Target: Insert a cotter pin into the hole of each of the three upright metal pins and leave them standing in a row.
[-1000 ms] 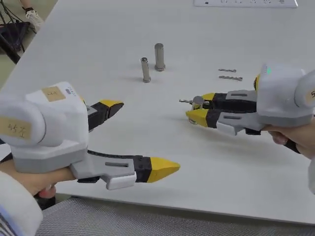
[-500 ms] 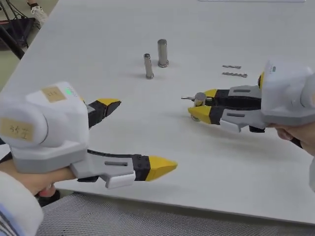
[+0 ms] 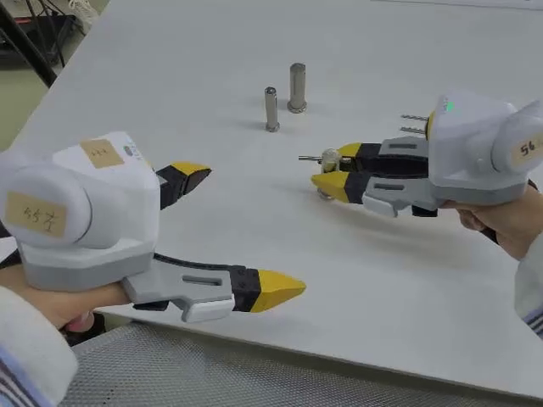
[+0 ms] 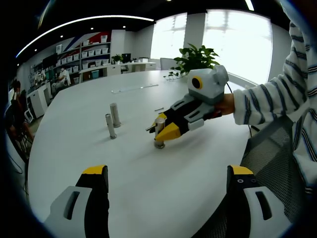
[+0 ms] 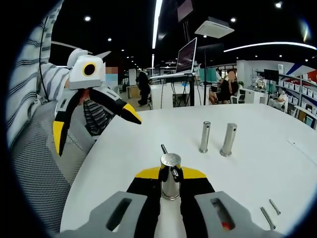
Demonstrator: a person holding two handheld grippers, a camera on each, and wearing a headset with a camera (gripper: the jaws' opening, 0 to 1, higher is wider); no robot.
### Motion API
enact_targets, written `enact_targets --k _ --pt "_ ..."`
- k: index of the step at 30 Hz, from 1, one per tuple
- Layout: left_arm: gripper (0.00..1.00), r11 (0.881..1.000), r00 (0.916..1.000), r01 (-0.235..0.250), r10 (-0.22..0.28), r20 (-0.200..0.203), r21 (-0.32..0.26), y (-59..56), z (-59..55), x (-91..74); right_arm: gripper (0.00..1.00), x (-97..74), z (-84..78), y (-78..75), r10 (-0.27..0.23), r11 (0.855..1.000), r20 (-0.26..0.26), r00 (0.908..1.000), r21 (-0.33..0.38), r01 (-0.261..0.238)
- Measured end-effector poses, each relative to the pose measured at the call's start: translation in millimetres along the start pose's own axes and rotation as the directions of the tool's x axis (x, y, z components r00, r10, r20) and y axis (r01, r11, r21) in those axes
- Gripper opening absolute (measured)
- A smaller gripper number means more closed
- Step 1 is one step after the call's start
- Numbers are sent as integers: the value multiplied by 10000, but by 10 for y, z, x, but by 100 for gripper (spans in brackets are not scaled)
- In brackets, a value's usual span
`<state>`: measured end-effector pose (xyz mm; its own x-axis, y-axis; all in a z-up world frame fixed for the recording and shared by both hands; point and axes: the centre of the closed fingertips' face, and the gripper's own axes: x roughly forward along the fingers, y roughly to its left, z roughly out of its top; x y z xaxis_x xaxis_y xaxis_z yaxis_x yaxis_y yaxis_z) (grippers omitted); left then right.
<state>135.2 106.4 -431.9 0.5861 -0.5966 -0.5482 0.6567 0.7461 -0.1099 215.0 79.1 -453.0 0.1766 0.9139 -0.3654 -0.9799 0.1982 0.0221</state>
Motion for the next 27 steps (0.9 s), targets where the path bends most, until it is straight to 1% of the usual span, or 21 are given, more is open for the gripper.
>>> enact_targets --k 2,4,5,7,11,13,17,19,25,27 --pt "99 10000 10000 -12 12 12 -52 11 -2 -5 8 63 49 -4 3 10000 64 10000 -64 -3" --pt "99 10000 9999 -6 5 -172 -21 19 -33 -9 8 121 88 -10 31 10000 132 9999 -40 -31" --pt "99 10000 9994 -24 26 -345 43 29 -61 -9 8 143 101 -10 36 10000 150 9999 -72 -35" --pt "99 9998 9992 -43 50 -394 170 40 -67 -8 8 186 120 -15 33 9999 160 9999 -105 -31" --pt "99 9999 9995 -95 97 -290 57 67 -49 -23 8 280 124 -57 -110 9998 100 9999 -145 111" --pt "99 9999 9996 -130 130 -253 29 82 -44 -34 8 316 100 -104 -165 9998 80 9998 -128 166" --pt "99 9996 9993 -264 265 -257 48 136 -49 -64 8 366 105 -87 -134 9998 38 9999 -166 134" --pt "99 9995 9992 -324 323 -217 -17 159 -46 -71 8 392 98 -106 -147 9998 47 9999 -155 148" --pt "99 9996 9993 -284 284 -260 -9 158 -53 -54 8 463 101 -112 -204 9996 54 9998 -175 205" --pt "99 9996 9993 -277 277 -260 14 157 -50 -48 8 474 89 -139 -324 9993 36 9995 -163 325"
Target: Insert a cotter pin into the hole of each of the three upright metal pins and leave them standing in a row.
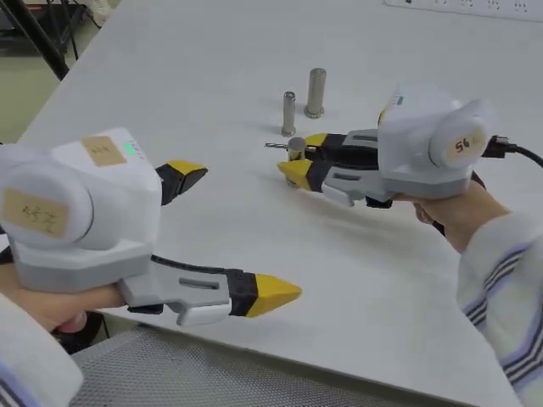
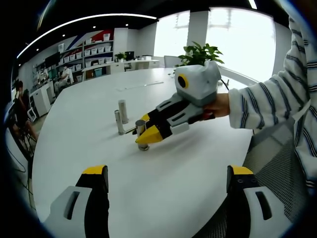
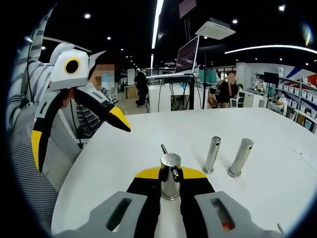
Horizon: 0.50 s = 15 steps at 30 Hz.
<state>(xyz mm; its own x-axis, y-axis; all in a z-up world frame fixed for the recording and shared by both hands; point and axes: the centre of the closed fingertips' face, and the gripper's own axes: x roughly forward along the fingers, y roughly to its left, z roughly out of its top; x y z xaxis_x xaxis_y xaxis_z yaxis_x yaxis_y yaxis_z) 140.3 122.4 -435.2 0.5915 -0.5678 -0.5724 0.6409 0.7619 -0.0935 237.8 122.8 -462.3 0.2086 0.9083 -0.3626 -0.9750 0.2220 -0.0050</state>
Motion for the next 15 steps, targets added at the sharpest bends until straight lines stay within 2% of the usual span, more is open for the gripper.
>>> enact_targets --k 15 --pt "99 9996 9997 -15 9 -245 -274 8 -63 17 9 16 8 32 -511 9986 253 9984 150 508"
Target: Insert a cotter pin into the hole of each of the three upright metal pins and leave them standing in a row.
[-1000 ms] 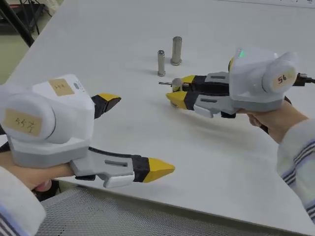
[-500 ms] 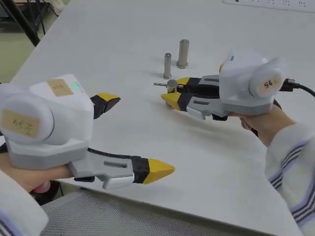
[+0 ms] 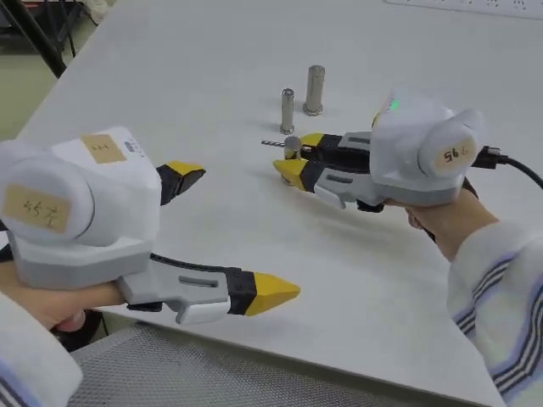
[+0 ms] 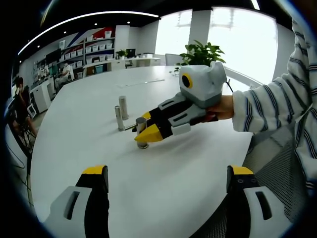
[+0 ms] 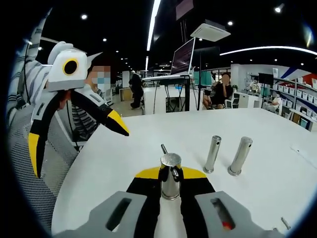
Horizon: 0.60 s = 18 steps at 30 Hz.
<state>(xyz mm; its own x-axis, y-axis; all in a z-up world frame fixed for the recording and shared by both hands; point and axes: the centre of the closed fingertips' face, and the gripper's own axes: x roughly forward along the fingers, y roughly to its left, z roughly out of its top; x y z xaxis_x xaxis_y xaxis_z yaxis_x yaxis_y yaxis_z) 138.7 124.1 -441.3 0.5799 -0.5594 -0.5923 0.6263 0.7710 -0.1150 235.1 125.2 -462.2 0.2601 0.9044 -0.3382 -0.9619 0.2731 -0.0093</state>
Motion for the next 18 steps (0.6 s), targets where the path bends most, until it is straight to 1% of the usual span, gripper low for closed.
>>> enact_targets --k 3,5,9,12,18 --pt "99 9999 9999 -116 116 -2 58 13 -4 0 9 -10 11 14 -53 10000 37 10000 -52 53" --pt "99 9998 9999 73 -70 146 -190 -26 24 -5 9 -15 18 20 -72 9999 42 10000 -115 73" --pt "99 10000 10000 37 -38 84 67 -33 43 -16 9 -16 24 16 -99 9998 74 9999 -159 100" --pt "99 10000 9998 84 -84 185 21 -41 69 -22 9 -16 27 15 -142 9998 77 9999 -164 143" --pt "99 10000 9997 74 -76 211 59 -35 79 -24 10 -21 45 32 -199 9997 73 9998 -107 200"
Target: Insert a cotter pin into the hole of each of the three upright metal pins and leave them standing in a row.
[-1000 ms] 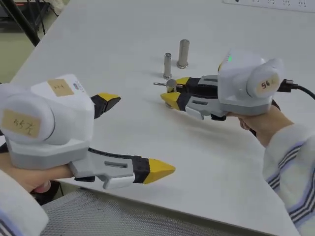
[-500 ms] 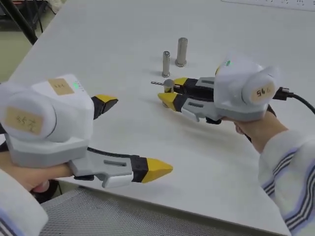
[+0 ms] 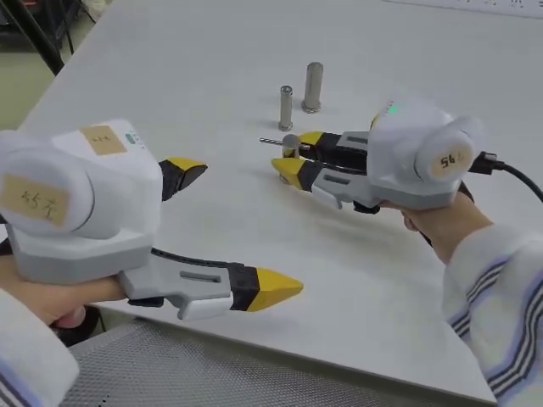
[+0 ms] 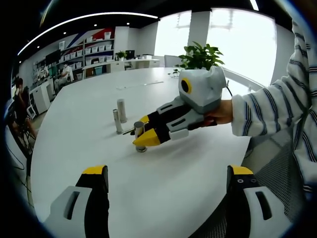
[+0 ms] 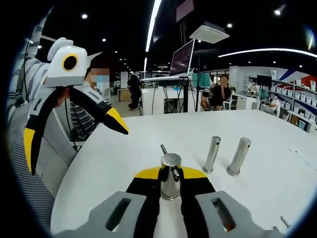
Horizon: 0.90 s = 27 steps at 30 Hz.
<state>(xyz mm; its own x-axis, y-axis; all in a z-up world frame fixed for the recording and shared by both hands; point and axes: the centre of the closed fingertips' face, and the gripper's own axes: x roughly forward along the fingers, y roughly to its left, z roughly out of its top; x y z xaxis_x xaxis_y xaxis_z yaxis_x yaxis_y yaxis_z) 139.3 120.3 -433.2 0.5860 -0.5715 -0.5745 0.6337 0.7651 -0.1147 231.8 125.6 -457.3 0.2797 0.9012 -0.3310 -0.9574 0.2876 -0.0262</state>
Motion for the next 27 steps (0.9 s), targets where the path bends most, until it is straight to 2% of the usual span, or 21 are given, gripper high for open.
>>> enact_targets --k 2,3,6,7,9,11,13,14,17,19,22,24,27 --pt "99 10000 10000 -21 21 70 -48 8 11 -5 13 -14 39 14 52 9998 148 9999 181 -55" --pt "99 10000 9999 -24 25 107 -73 10 17 -8 19 -22 61 30 112 9987 190 9998 496 -121" --pt "99 9999 9997 -76 79 225 -153 33 38 -17 35 -73 161 34 76 9967 423 9991 804 -109" --pt "99 9998 9996 -97 102 272 -158 40 49 -22 37 -112 235 36 61 9964 627 9980 837 -114" --pt "99 9998 9993 -124 130 358 -174 52 71 -33 43 -167 300 32 27 9950 609 9981 995 -88" --pt "99 9998 9991 -132 139 409 -175 61 86 -41 48 -254 378 34 21 9961 638 9980 879 -77" --pt "99 9997 9987 -175 183 472 -163 79 101 -48 54 -334 369 11 -8 9977 557 9984 676 -30" --pt "99 9997 9986 -191 198 495 -156 86 107 -50 55 -404 413 26 50 9997 583 9983 250 -64" --pt "99 9995 9979 -227 238 594 -202 110 128 -58 56 -524 406 -14 -10 9997 471 9989 235 -1" --pt "99 9995 9973 -223 239 692 -242 117 149 -64 64 -629 430 -25 -196 9996 442 9988 210 187" --pt "99 9994 9964 -199 221 823 -280 120 179 -72 81 -771 498 -7 -448 9976 636 9970 563 413" --pt "99 9995 9961 -206 227 852 -251 124 189 -79 81 -875 519 0 -593 9964 646 9961 645 552" --pt "99 9995 9958 -204 224 888 -242 130 198 -89 87 -994 479 -32 -934 9924 546 9941 854 885"
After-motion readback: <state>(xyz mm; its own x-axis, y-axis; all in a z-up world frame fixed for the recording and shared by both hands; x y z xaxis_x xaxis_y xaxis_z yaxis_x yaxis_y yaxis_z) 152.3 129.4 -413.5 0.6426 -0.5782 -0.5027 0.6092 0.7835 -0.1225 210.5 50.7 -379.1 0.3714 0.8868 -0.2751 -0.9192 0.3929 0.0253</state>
